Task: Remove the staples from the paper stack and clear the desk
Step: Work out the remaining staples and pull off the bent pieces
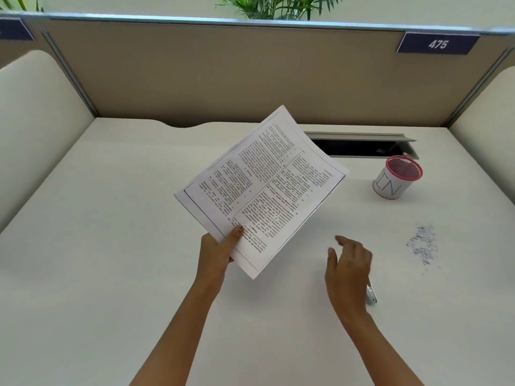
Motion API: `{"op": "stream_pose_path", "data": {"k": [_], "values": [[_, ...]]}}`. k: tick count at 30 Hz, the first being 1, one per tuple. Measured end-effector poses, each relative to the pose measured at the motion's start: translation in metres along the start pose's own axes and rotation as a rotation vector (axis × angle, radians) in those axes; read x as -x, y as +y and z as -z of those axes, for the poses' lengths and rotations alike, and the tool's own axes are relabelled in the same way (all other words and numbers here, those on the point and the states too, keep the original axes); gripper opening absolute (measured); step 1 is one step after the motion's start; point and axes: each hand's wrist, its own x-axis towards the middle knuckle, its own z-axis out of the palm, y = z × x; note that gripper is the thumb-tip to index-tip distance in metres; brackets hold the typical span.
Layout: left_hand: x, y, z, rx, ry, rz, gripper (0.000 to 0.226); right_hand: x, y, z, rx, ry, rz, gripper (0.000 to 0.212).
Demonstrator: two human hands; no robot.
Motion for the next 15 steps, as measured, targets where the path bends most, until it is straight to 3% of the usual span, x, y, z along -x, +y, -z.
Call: {"op": "stream_pose_path", "data": {"k": [3,7,15], "values": [[0.000,0.002,-0.001,0.028,-0.004,-0.009,0.030,0.008,0.026,-0.001,0.283,-0.003,-0.095,0.051],[0.000,0.007,-0.004,0.084,-0.002,-0.023,0.024,0.018,0.047,-0.005,0.300,-0.050,-0.175,0.062],[0.007,0.020,-0.011,0.142,-0.013,-0.067,0.024,0.018,0.068,-0.018,0.286,-0.006,-0.202,0.033]]}}
